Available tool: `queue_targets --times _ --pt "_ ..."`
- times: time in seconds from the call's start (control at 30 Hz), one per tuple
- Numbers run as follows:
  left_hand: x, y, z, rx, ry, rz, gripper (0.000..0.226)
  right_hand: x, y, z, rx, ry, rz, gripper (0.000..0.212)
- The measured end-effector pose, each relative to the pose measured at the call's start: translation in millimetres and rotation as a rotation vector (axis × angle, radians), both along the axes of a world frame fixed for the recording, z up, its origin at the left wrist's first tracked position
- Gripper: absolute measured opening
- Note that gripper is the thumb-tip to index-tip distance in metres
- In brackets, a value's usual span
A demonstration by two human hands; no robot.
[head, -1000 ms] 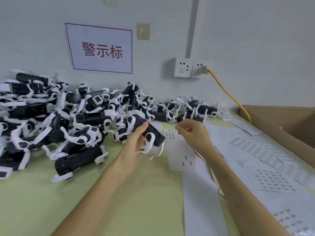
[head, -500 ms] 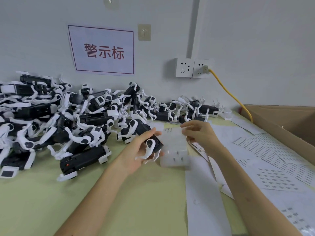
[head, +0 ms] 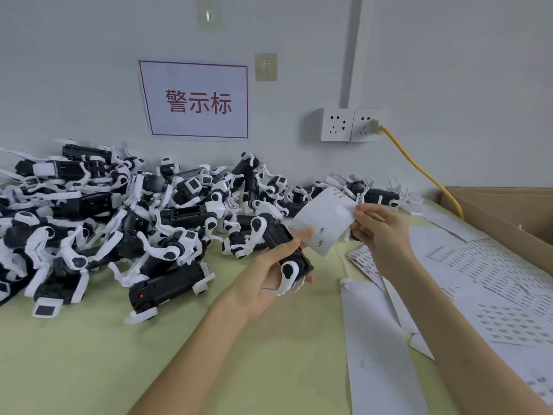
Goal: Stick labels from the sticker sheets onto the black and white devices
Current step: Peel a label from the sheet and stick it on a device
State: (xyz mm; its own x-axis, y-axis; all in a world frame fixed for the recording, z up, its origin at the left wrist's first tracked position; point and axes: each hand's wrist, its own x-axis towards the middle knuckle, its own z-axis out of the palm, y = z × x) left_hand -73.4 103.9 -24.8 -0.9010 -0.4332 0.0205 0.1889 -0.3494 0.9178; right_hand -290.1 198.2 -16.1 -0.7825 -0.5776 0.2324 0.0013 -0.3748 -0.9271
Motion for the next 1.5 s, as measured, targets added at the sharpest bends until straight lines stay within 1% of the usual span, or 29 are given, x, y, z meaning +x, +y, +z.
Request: queue_targets --times 0.07,0.13,0.2,0.27,0.3,0.37,0.47,0.57,0.63,0.73,0.8,0.87,0.9,1.0,1.07,1.17,1.27,1.37,1.5 --pt "1 -1 0 -0.002 0.039 0.025 0.04 3 -2 -2 0.005 -0.004 -0.007 0.014" --pt "2 -3 1 0.007 0.064 0.041 0.049 8 -5 -4 0.054 0.055 -0.049 0.01" --pt "2 -5 1 0.001 0.064 0.065 0.054 11 -8 -8 0.16 0.196 -0.103 0.009" --pt "-1 -5 0 0.003 0.055 0.109 0.046 15 -11 -11 0.247 0.341 -0.141 0.012" --pt "-2 -5 0 0.001 0.049 0.134 0.044 17 -11 -12 0.251 0.401 -0.151 0.011" --pt "-4 -5 -2 -0.024 0.031 0.171 0.052 24 -11 -11 0.213 0.548 -0.149 0.007" --pt "-6 -3 -5 -0.047 0.005 0.173 0.057 37 -11 -10 0.212 0.773 -0.082 0.01" --pt "-6 -1 -5 -0.049 -0.061 0.174 0.056 48 -14 -12 0.248 0.904 -0.126 0.017" --pt "-7 -2 -6 -0.027 -0.065 0.172 0.052 51 -15 -13 0.265 0.922 -0.127 0.019" --pt "-9 -4 -9 0.025 -0.004 0.186 0.043 51 -14 -14 0.281 0.874 -0.07 0.018" --pt "-11 -5 -11 0.059 0.029 0.213 0.03 51 -14 -14 0.32 0.874 -0.055 0.012" --pt "-12 -8 -12 0.061 0.051 0.234 0.018 51 -15 -16 0.348 0.876 -0.033 0.013" --pt "-12 -9 -13 0.051 0.046 0.242 0.019 52 -15 -16 0.353 0.876 -0.028 0.013" --pt "-10 -9 -12 0.019 0.007 0.243 0.041 52 -15 -16 0.344 0.871 -0.05 0.011" --pt "-11 -7 -12 0.012 -0.007 0.239 0.046 51 -15 -17 0.335 0.868 -0.064 0.01" --pt "-10 -5 -9 0.027 0.007 0.224 0.043 50 -16 -19 0.338 0.916 -0.041 0.011" --pt "-8 -6 -5 0.062 0.034 0.204 0.031 50 -18 -22 0.358 0.919 -0.022 0.011" --pt "-8 -6 -7 0.07 0.041 0.227 0.046 49 -18 -22 0.325 0.914 -0.052 0.006" --pt "-8 -4 -5 0.047 0.02 0.222 0.039 51 -16 -21 0.305 0.868 -0.045 0.007"
